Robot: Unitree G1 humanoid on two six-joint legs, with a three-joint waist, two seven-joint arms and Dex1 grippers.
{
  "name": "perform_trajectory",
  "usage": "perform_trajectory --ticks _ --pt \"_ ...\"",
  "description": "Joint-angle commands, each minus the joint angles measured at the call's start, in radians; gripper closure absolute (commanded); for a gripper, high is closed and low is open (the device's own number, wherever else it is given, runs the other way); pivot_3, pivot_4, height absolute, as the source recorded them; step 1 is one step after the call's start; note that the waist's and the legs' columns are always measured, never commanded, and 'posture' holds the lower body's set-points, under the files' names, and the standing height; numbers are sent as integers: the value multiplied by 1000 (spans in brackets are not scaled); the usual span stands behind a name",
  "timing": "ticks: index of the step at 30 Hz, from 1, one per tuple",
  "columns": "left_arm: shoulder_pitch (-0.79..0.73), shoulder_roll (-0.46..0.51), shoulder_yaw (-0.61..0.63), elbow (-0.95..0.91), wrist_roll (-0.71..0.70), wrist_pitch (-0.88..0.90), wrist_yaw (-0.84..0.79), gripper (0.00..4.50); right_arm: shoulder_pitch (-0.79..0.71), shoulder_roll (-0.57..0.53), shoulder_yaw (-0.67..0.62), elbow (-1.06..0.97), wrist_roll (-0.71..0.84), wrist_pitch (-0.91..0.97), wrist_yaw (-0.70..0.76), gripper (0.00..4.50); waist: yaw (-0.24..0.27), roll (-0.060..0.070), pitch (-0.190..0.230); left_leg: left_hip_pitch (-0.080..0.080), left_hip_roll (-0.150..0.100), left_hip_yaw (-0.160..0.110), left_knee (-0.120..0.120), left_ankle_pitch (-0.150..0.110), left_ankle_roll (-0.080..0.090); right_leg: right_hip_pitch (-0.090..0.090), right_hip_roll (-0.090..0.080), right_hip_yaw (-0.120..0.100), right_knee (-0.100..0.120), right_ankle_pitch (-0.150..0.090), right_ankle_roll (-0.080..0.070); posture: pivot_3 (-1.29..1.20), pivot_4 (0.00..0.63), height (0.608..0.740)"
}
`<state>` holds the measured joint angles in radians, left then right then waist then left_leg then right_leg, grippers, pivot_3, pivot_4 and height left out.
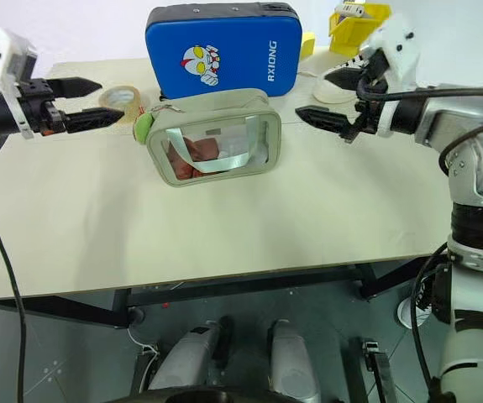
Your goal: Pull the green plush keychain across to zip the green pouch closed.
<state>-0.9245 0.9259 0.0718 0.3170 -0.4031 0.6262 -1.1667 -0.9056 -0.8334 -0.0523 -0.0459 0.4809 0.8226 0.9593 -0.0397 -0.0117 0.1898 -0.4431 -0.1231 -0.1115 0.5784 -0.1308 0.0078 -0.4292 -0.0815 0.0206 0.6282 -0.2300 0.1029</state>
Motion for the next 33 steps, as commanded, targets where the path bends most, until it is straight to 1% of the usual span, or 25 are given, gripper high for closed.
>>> perform_trajectory --ticks 1,4,12,13,15,17,21,23,25,27,31,33 --pt "-31 18 19 18 13 -19 2 73 -37 8 15 1 -5 -6 3 0 0 0 0 -1 0 0 0 0 0 -1 0 0 0 0 0 0 150 740" --pt "-24 13 36 20 12 -21 30 73 -45 16 28 17 -17 -22 2 0 0 0 0 -2 0 1 0 0 0 -2 0 1 0 0 0 0 150 740" --pt "8 24 50 -17 2 -29 38 73 -75 36 48 60 -51 -66 1 0 0 0 0 -2 0 1 0 0 0 -4 0 2 1 1 2 0 150 740" --pt "6 21 54 -22 1 -23 48 73 -87 46 57 72 -58 -77 2 0 0 0 0 -2 0 1 0 0 0 -4 0 2 1 1 2 0 150 740" --pt "26 15 55 -51 3 -24 62 73 -140 103 93 128 -83 -121 -5 0 -4 0 0 -2 0 1 0 0 0 -4 0 2 1 1 2 0 150 740" --pt "52 7 82 -116 -37 32 79 73 -204 174 144 197 -115 -172 11 0 -12 0 0 -2 0 2 0 0 0 -4 0 2 2 2 2 0 150 740" --pt "85 5 131 -215 -110 126 106 73 -279 257 190 306 -158 -240 46 0 -8 0 0 -2 0 2 -1 0 0 -5 1 3 3 2 4 0 150 740" --pt "119 -4 164 -278 -142 159 141 73 -327 319 230 419 -201 -318 68 0 -4 0 0 -2 0 2 -1 0 0 -5 2 2 3 2 4 0 150 740" --pt "175 -21 197 -333 -162 181 182 73 -367 376 296 577 -285 -443 85 0 -5 0 0 -1 0 2 -1 1 0 -5 2 2 3 3 4 0 150 740" --pt "217 -30 215 -374 -171 194 215 73 -394 405 345 711 -363 -559 103 0 -4 0 0 0 0 2 -1 1 -1 -3 2 2 4 3 4 0 150 740" --pt "265 -32 246 -438 -202 224 262 73 -431 429 391 866 -452 -710 152 0 0 0 0 0 -1 1 -1 2 -3 -3 2 1 4 3 3 0 150 740" --pt "281 -33 253 -460 -215 231 276 0 -444 437 392 912 -476 -761 169 526 -2 0 0 0 -1 1 -1 2 -3 -3 2 1 4 3 3 0 150 740"
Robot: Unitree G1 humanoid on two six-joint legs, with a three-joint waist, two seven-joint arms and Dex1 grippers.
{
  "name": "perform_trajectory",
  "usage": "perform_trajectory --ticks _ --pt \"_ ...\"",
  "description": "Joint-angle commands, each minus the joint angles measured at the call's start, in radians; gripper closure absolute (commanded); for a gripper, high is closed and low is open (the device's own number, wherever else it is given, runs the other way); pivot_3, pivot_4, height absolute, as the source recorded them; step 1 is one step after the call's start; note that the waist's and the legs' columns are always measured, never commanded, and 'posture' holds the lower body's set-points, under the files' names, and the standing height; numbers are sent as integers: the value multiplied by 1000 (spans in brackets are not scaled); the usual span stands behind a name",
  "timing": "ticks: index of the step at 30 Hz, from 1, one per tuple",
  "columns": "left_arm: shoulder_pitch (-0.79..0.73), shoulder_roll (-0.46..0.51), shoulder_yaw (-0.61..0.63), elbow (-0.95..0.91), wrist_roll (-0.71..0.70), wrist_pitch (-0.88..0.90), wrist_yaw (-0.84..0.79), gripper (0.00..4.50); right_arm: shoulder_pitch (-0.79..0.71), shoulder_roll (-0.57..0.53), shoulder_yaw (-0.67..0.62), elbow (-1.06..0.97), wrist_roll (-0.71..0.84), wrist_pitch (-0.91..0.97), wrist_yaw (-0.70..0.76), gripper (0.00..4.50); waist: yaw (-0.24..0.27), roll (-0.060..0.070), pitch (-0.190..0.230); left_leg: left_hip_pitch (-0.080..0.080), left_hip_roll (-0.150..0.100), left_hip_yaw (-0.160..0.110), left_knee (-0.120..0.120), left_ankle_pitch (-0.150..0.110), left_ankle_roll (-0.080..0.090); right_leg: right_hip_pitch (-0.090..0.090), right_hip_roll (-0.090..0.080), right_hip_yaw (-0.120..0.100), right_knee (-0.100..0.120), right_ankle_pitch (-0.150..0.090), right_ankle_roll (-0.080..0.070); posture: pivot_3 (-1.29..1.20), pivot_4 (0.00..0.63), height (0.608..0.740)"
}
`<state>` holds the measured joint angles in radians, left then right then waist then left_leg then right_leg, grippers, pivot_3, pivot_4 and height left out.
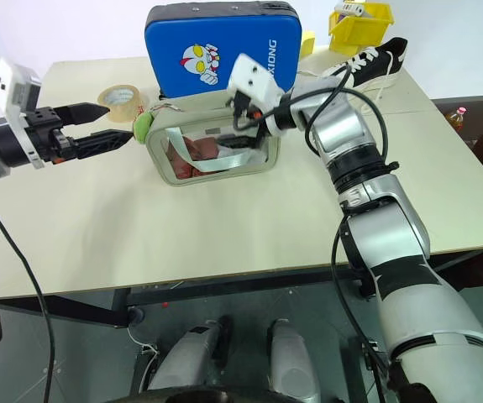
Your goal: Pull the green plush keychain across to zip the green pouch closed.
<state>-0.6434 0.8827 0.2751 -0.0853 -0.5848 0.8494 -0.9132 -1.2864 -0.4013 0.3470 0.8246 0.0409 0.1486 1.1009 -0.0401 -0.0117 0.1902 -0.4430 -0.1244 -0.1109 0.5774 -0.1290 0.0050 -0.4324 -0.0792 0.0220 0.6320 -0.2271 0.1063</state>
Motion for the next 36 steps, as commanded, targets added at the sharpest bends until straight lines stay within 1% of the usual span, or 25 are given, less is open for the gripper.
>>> perform_trajectory --ticks 1,3,5,8,10,13,15,17,19,20,25,29,33,35,36 --pt "8 9 55 -67 -40 14 33 0 -70 11 -10 61 -46 -104 29 867 -4 0 0 0 0 0 0 0 0 0 0 0 0 0 0 0 150 740" --pt "26 6 68 -86 -50 21 52 0 -87 25 -16 83 -60 -135 41 1822 -6 0 0 0 0 0 -1 0 -1 -1 1 0 1 0 0 0 150 740" --pt "35 8 75 -90 -54 19 68 0 -106 30 -24 92 -70 -148 51 2914 -10 0 0 1 1 0 -2 1 -1 -1 1 1 1 0 0 0 150 740" --pt "43 22 77 -72 -48 3 74 0 -140 20 -42 74 -74 -105 66 4471 -11 0 0 0 1 0 -3 1 -2 -3 1 1 2 0 0 0 150 740" --pt "41 29 77 -57 -45 -6 72 0 -152 9 -53 40 -74 -68 79 4471 -8 0 0 0 1 0 -3 1 -2 -3 1 1 2 0 0 0 150 740" --pt "35 36 68 -38 -38 -21 68 0 -136 -20 -65 -87 -63 54 104 4471 -5 1 0 0 1 0 -3 1 -2 -4 1 1 2 0 0 0 150 740" --pt "28 37 60 -31 -37 -28 67 0 -75 -45 -64 -251 -40 189 133 4471 0 1 0 -1 1 -1 -3 1 -2 -5 1 1 2 0 0 0 150 740" --pt "25 38 55 -22 -37 -34 65 0 17 -74 -57 -458 -18 343 145 4471 1 0 0 -2 1 -1 -3 1 -2 -6 1 1 2 0 0 0 150 740" --pt "32 35 52 -15 -33 -46 61 0 90 -83 -61 -621 7 522 120 4471 1 0 0 -2 1 -1 -3 1 -2 -5 1 0 3 0 0 0 150 740" --pt "35 34 49 -12 -31 -51 60 0 115 -80 -62 -672 9 579 96 4471 0 0 0 -2 1 -1 -2 1 -2 -5 0 1 3 0 0 0 150 740" --pt "33 14 29 -11 -33 -65 68 0 232 -42 -53 -825 9 706 -16 4471 -3 0 0 -2 1 -1 -2 1 -2 -5 -1 1 4 0 -1 0 150 740" --pt "19 15 15 12 -29 -79 58 0 242 -19 -70 -875 35 759 -64 4471 -5 0 0 -1 1 -1 -3 1 -2 -5 0 1 4 0 -1 0 150 740" --pt "-2 20 0 58 -14 -102 44 0 193 -28 -123 -881 76 766 -86 2985 -3 0 0 -1 1 -1 -3 1 -2 -5 0 1 3 0 -1 0 150 740" --pt "-12 24 -7 92 -1 -119 32 0 162 -64 -151 -888 85 744 -90 1912 -3 0 0 -1 1 -1 -2 1 -2 -4 -1 0 3 0 -1 0 150 740" --pt "-14 26 -11 105 6 -125 29 0 156 -99 -165 -906 93 729 -77 1475 -2 0 0 -1 1 -1 -2 1 -2 -4 -1 0 3 0 -1 0 150 740"
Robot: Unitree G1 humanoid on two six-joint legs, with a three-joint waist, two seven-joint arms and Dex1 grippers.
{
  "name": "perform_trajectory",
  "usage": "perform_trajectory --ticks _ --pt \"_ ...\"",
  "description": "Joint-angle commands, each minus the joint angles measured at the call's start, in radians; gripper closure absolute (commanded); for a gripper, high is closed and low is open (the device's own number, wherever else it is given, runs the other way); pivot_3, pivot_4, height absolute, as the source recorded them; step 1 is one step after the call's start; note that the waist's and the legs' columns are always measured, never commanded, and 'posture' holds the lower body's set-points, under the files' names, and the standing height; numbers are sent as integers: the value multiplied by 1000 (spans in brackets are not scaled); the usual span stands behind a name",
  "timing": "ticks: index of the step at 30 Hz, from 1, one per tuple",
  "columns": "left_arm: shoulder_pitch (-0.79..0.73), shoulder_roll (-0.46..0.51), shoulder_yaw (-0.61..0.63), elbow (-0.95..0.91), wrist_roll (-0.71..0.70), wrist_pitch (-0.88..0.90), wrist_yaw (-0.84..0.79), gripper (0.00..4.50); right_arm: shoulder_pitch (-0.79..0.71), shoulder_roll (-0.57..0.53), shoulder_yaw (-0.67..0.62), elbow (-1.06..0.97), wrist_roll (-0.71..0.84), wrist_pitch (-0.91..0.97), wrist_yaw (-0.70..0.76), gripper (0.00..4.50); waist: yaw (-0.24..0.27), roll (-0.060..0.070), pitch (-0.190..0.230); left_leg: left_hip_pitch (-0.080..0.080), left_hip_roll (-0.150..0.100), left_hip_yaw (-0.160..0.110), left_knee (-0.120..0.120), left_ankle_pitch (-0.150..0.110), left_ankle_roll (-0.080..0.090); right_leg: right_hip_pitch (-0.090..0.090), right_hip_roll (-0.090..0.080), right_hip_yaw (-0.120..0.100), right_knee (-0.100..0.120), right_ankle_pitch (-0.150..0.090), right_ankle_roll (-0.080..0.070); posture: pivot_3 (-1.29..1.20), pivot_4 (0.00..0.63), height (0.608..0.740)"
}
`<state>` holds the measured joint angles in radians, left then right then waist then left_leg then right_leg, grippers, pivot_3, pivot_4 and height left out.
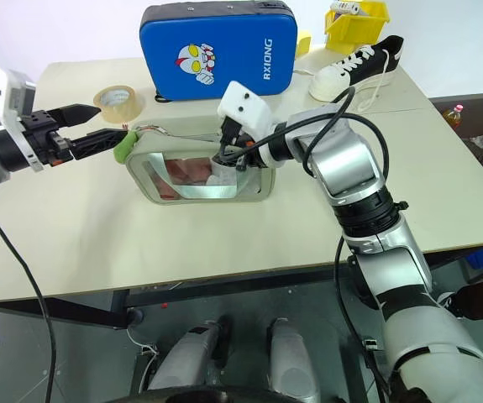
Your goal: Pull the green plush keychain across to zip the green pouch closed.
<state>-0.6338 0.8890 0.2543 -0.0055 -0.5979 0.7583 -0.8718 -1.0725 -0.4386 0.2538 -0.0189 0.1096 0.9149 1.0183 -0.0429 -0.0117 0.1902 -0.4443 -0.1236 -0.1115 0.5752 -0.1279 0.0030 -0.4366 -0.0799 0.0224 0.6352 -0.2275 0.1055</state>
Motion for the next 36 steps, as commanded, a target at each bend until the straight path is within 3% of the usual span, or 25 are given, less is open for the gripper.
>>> perform_trajectory --ticks 1,2,7,13,16,22,36 --pt "-25 22 9 40 25 -39 -13 0 -57 -99 -83 -87 38 -43 27 866 6 0 0 0 0 0 0 0 0 0 0 0 0 0 0 0 150 740" --pt "-25 25 10 57 32 -47 -14 0 -51 -137 -89 -114 54 -49 52 392 8 0 0 0 0 0 0 0 0 0 0 0 -1 0 0 0 150 740" --pt "-39 21 8 163 84 -104 -1 0 22 -272 -92 -184 93 -112 118 392 9 0 0 0 0 0 0 -1 1 3 -1 -1 -3 0 -1 0 150 740" --pt "-40 1 -14 175 85 -98 -26 0 129 -257 -61 -135 70 -232 77 392 2 0 0 0 0 0 1 -1 1 3 -2 0 -4 -2 -3 0 150 740" --pt "-34 3 -29 166 94 -98 -39 0 147 -232 -43 -68 53 -285 57 1336 1 0 0 0 0 0 1 -1 1 3 -1 0 -3 -1 -2 0 150 740" --pt "-34 -20 -65 177 136 -131 -29 0 164 -230 -27 -39 46 -340 68 4404 2 0 0 0 0 0 1 -1 1 3 -1 0 -4 0 -1 0 150 740" --pt "-47 -97 -106 246 193 -183 -38 0 169 -233 -13 -61 27 -375 90 4464 3 0 0 1 0 0 1 -1 1 3 -1 0 -3 0 0 0 150 740"
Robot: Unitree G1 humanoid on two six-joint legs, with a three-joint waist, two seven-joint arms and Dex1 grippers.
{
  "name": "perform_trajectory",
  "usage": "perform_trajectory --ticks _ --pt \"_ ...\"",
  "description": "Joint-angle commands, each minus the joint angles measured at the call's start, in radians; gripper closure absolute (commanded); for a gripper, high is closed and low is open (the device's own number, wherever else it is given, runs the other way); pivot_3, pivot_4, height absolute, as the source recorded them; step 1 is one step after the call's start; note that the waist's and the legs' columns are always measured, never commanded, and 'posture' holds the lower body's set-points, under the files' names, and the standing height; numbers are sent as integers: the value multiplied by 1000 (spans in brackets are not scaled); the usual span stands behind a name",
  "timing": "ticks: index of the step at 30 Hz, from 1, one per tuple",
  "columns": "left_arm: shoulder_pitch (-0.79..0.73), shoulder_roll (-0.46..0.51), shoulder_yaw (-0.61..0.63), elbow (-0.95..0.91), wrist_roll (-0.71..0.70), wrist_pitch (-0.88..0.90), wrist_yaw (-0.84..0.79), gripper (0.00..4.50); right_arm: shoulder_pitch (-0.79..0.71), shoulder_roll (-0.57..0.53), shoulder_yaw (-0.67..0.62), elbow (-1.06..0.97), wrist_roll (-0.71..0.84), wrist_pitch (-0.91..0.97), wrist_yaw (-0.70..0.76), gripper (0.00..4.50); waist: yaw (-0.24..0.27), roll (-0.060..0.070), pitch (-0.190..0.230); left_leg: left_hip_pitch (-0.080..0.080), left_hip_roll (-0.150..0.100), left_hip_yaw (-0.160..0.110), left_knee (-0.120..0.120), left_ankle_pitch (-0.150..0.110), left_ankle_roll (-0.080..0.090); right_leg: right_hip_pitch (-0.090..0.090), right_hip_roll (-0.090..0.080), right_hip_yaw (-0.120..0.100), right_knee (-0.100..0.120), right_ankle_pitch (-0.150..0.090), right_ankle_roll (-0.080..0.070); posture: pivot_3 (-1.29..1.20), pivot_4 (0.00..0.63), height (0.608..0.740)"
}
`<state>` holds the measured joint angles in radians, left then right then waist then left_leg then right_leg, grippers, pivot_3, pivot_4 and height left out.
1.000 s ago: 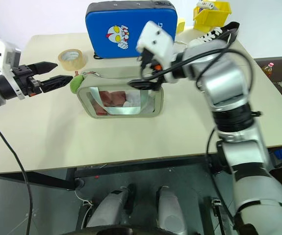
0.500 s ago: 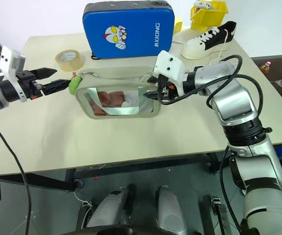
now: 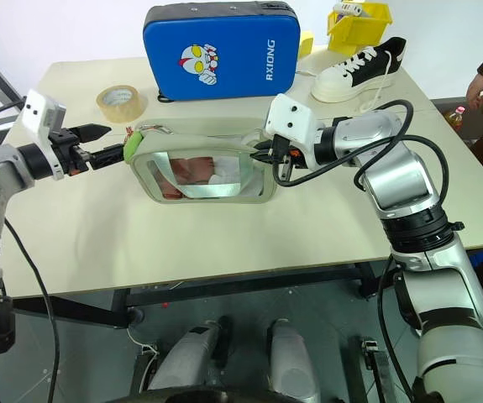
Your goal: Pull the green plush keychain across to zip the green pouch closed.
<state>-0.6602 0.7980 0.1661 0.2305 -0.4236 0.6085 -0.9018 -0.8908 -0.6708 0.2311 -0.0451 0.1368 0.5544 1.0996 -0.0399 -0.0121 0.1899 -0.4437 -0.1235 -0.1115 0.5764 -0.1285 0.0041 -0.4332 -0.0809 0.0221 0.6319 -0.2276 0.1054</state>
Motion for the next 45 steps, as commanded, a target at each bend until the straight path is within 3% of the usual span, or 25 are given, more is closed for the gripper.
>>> perform_trajectory --ticks 1,2,5,12,19,23,30,33,37,43,45 --pt "-24 -11 -21 21 24 -41 -9 0 -13 -1 9 -35 -1 -14 9 4464 0 0 0 0 0 0 0 0 0 0 0 0 0 0 0 0 150 740" --pt "-27 -14 -22 29 28 -47 -10 0 -14 0 9 -36 -2 -13 9 4464 1 0 0 0 0 0 0 0 0 0 0 0 0 0 0 0 150 740" --pt "-58 -37 -18 84 41 -72 8 854 -23 7 10 -22 -16 -22 -1 4500 1 0 0 0 0 0 0 0 0 0 0 0 0 0 0 0 150 740" --pt "-84 -54 -22 103 49 -83 -3 4461 -31 12 4 -7 -24 -26 -13 4500 -1 0 0 0 0 0 0 0 0 0 0 0 0 0 0 0 150 740" --pt "-209 -50 37 108 -47 2 -38 4461 -44 19 1 23 -37 -38 -23 4500 2 0 0 0 0 -1 1 0 0 0 0 -2 0 0 1 0 150 740" --pt "-280 -68 9 59 -84 52 -79 4461 -47 26 2 30 -39 -40 -23 4500 1 0 0 0 0 0 1 0 0 0 0 -2 0 0 1 0 150 740" --pt "-287 -114 -187 35 95 -97 -84 4461 -48 42 1 22 -37 -33 -39 4500 0 0 0 1 0 0 1 0 0 1 1 -1 0 0 1 0 150 740" --pt "-291 -135 -197 69 122 -141 -76 4461 -41 41 -2 15 -34 -29 -45 4500 -2 0 0 0 0 0 1 0 0 1 1 -1 0 0 1 0 150 740" --pt "-306 -110 -183 76 124 -144 -105 3061 -32 37 -4 10 -35 -25 -49 4500 -2 0 0 0 0 0 1 0 0 1 1 -1 0 0 1 0 150 740" --pt "-339 33 -144 83 119 -114 -196 87 -38 35 -5 25 -37 -34 -49 4500 -5 0 0 0 0 0 1 0 0 0 1 -1 0 0 1 0 150 740" --pt "-327 99 -127 67 108 -96 -240 87 -38 35 -5 29 -38 -41 -48 4500 -4 0 0 0 0 0 0 0 0 0 1 -1 0 0 1 0 150 740"
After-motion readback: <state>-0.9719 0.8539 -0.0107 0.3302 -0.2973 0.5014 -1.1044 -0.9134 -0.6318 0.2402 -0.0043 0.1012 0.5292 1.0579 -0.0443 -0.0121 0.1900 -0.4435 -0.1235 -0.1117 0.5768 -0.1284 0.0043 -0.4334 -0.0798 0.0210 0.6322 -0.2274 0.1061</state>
